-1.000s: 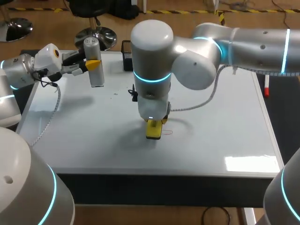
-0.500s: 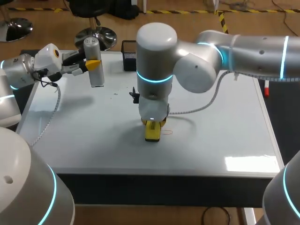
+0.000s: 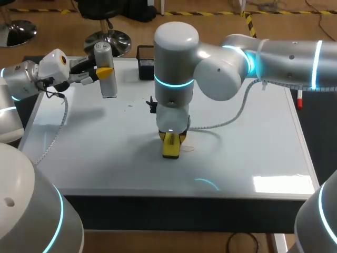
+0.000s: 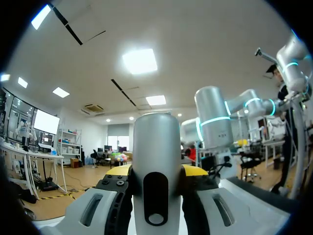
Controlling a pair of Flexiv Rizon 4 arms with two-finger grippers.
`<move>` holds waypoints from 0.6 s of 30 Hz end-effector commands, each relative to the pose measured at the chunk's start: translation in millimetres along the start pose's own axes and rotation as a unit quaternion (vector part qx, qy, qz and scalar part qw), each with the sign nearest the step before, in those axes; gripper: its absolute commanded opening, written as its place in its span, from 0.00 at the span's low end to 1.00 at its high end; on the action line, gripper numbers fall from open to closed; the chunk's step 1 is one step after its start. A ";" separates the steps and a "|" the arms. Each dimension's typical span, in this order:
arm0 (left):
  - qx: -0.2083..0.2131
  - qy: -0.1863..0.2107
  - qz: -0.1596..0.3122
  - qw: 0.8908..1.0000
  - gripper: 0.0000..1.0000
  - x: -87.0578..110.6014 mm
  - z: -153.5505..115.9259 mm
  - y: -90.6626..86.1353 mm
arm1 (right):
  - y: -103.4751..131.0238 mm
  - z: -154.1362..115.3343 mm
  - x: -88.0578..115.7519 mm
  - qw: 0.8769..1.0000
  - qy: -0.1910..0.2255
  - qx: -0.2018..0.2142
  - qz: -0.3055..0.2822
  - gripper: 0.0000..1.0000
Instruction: Pick up the inspection probe, press it on each red-marked spot on the whiteboard one by one, put down the probe, pick up the eraser, and wipe off all the red marks.
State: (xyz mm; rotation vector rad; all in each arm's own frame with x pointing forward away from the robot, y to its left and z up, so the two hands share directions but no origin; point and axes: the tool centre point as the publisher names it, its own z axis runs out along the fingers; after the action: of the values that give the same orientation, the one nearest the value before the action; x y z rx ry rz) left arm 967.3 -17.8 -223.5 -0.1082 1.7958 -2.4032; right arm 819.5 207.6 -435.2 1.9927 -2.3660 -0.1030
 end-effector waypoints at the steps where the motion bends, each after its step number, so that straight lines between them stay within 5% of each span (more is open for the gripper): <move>1: 0.000 -0.001 0.001 1.000 0.00 0.5 0.4 -0.9 | -6.8 25.8 11.7 1.000 0.000 -0.005 0.004 0.00; 18: 0.000 -0.001 0.001 1.000 0.00 0.5 0.4 -0.9 | 1.0 39.6 46.2 0.999 0.021 -0.012 0.047 0.00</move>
State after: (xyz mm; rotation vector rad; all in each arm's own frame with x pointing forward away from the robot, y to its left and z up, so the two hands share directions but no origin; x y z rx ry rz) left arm 967.3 -17.7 -223.5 -0.1082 1.7959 -2.4032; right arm 815.2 174.1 -434.0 1.8523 -2.4100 -0.0870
